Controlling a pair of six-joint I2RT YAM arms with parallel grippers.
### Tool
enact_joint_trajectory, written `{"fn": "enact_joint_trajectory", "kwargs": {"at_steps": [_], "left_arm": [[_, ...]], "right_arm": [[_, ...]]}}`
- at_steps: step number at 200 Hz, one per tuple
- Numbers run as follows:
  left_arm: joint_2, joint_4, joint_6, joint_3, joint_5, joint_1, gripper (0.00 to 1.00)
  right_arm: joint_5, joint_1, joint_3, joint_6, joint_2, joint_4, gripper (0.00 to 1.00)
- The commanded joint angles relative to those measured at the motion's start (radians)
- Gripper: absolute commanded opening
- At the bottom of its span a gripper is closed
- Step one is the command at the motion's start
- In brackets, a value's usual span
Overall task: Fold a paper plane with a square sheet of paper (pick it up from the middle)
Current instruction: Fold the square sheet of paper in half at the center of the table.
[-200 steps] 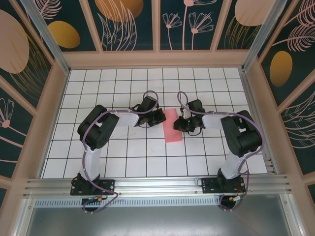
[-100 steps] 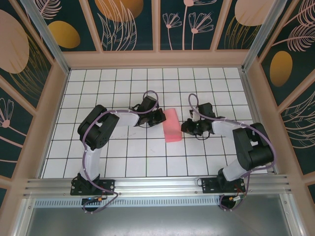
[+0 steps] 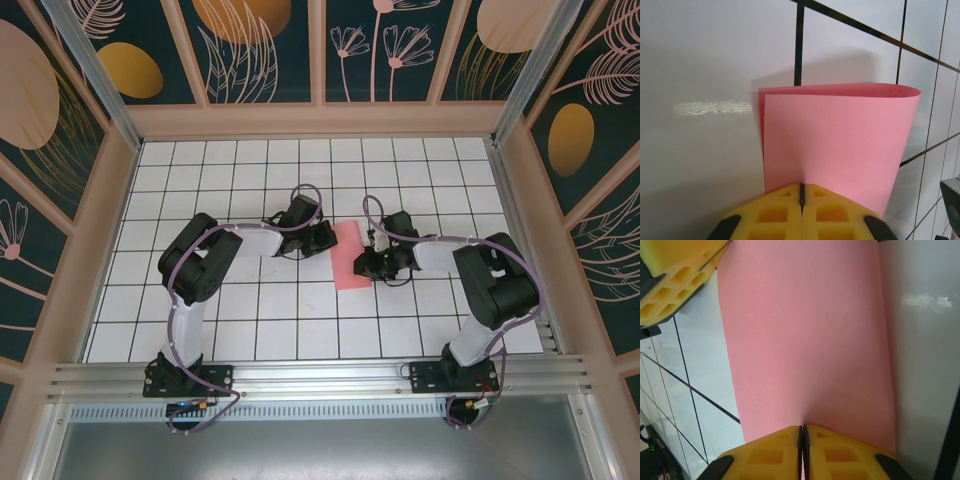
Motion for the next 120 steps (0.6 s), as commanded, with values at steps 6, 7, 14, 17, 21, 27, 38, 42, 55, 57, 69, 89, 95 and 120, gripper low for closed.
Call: {"fn": "enact_joint_trajectory", "kwargs": {"at_steps": [6, 7, 14, 17, 21, 27, 38, 42, 55, 57, 69, 89, 95, 120], "left_arm": [[0.138, -0.217, 0.003, -0.062, -0.142, 0.0, 0.04], [0.138, -0.218, 0.003, -0.062, -0.142, 0.001, 0.04], [0.138, -0.217, 0.003, -0.063, -0.143, -0.001, 0.04], [0.138, -0.218, 0.003, -0.064, -0.143, 0.0, 0.04], [0.138, -0.217, 0.003, -0.063, -0.143, 0.001, 0.04], [0.138, -0.217, 0.003, -0.063, -0.143, 0.0, 0.04], [0.139, -0.218, 0.003, -0.063, -0.143, 0.001, 0.04], [0.138, -0.217, 0.003, -0.063, -0.143, 0.001, 0.04], [0.138, -0.217, 0.003, -0.062, -0.143, 0.0, 0.04], [0.138, -0.217, 0.004, -0.063, -0.143, 0.001, 0.04], [0.137, -0.217, 0.006, -0.062, -0.142, 0.001, 0.04], [0.138, -0.217, 0.012, -0.058, -0.139, 0.0, 0.04], [0.136, -0.217, 0.013, -0.058, -0.138, 0.0, 0.04], [0.136, -0.216, 0.017, -0.057, -0.136, 0.001, 0.04]], "right_arm": [[0.043, -0.019, -0.077, 0.003, -0.025, -0.035, 0.13], [0.044, -0.019, -0.079, 0.003, -0.028, -0.036, 0.13], [0.048, -0.026, -0.102, 0.003, -0.046, -0.042, 0.13], [0.05, -0.031, -0.112, 0.003, -0.054, -0.043, 0.13], [0.053, -0.035, -0.123, 0.003, -0.064, -0.047, 0.13], [0.057, -0.042, -0.142, 0.005, -0.077, -0.052, 0.13], [0.063, -0.058, -0.176, 0.012, -0.102, -0.058, 0.13], [0.069, -0.061, -0.188, 0.017, -0.111, -0.059, 0.13], [0.089, -0.072, -0.216, 0.032, -0.137, -0.063, 0.13], [0.092, -0.073, -0.218, 0.033, -0.14, -0.064, 0.13], [0.115, -0.077, -0.225, 0.039, -0.16, -0.076, 0.13], [0.129, -0.089, -0.199, 0.034, -0.213, -0.1, 0.12], [0.131, -0.088, -0.182, 0.031, -0.237, -0.103, 0.12], [0.114, -0.092, -0.096, 0.04, -0.316, -0.074, 0.12]]}}
